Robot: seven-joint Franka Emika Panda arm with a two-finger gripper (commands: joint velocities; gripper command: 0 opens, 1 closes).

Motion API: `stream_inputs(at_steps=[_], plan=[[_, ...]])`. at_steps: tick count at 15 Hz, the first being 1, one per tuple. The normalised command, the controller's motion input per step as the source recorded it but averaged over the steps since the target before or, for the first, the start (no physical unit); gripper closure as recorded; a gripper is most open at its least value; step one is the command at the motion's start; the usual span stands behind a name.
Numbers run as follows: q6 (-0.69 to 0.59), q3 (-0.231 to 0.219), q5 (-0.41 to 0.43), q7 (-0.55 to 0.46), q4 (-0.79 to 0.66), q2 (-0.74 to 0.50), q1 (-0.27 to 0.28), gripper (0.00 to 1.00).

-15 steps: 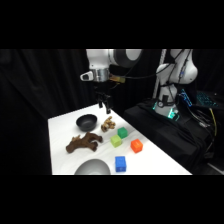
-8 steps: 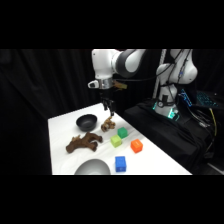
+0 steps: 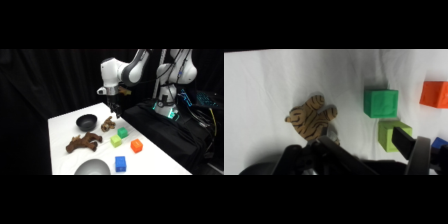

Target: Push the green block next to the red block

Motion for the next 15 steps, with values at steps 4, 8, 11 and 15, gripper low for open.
stream_inputs(at_steps=[4, 8, 11, 15], plan=[[0.44, -0.035, -0.115, -0.28, -0.19, 0.04, -0.082, 0.00], [0.39, -0.003, -0.084, -0.24, -0.03, 0.19, -0.086, 0.00], [0.33, 0.081, 0.016, -0.22, 0.07, 0.30, -0.106, 0.00], [0.26, 0.187, 0.088, -0.20, 0.08, 0.28, -0.158, 0.00]])
